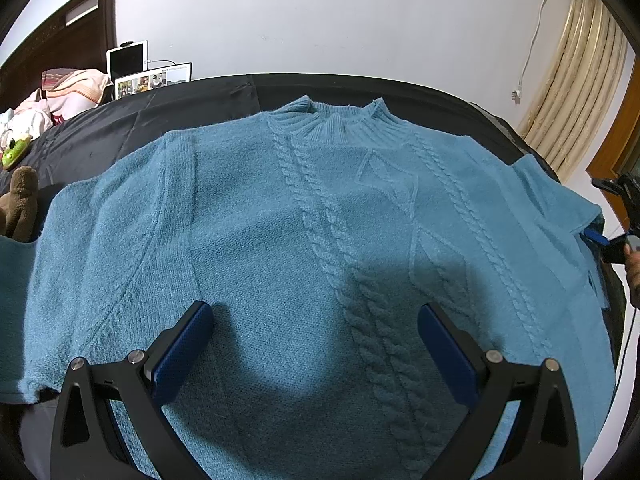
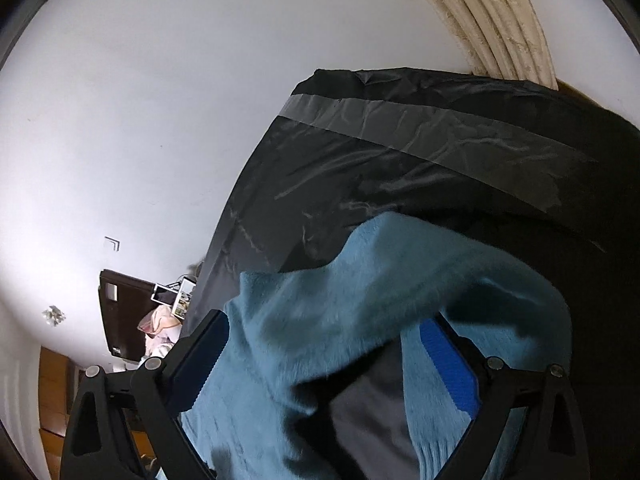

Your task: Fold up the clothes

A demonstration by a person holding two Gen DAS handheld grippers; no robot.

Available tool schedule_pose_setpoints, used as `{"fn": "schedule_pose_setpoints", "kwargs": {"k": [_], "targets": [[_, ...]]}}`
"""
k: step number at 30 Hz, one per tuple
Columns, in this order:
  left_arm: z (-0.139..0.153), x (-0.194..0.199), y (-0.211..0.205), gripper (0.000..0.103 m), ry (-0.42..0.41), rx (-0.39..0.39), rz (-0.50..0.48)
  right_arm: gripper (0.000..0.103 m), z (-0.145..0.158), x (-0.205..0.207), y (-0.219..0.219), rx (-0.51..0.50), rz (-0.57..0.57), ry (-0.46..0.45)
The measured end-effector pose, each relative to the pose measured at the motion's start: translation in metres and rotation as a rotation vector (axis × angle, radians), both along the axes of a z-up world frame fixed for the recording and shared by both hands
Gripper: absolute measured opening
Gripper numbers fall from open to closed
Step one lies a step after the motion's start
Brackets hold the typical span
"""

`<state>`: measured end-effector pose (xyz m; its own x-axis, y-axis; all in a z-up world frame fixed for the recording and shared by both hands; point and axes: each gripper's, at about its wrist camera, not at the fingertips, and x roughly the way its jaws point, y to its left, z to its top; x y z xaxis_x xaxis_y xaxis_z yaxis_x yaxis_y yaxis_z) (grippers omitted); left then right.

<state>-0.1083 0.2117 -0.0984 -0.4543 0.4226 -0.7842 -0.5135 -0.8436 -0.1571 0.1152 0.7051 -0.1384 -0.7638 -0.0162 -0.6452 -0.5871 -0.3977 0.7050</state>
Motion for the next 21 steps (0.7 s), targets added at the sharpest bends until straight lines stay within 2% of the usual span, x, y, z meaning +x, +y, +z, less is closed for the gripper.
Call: {"fn": "schedule_pose_setpoints", "kwargs": {"k": [3,5,8,11,15,18,21], "targets": [[0.0,0.0,0.0,0.102,0.0,-0.001,-0.001,0.082,-0.002,-0.013,0.001,0.047,0.021,-0.042],[0.0,0.0,0.0,0.102,0.001,-0.003,-0.001,0.05,-0.002,-0.019,0.0,0.086,0.033,-0.071],[0.0,0.0,0.0,0.102,0.001,-0.005,-0.001,0.026,0.004,-0.025,-0.004,0.164,0.042,-0.099],[0.0,0.0,0.0,0.102,0.001,-0.004,-0.001,0.019,0.023,-0.026,-0.013,0.283,0.031,-0.102],[0.0,0.0,0.0,0.102,0.0,-0.003,-0.001,0.018,0.067,-0.034,-0.046,0.493,0.057,-0.042],[0.0,0.0,0.0,0.102,-0.001,-0.002,-0.001,0.018,0.1,-0.044,-0.102,0.733,0.168,0.019],[0.001,-0.001,-0.001,0.102,-0.005,0.006,0.0,0.019,0.087,-0.047,-0.162,0.893,0.391,0.008]]}}
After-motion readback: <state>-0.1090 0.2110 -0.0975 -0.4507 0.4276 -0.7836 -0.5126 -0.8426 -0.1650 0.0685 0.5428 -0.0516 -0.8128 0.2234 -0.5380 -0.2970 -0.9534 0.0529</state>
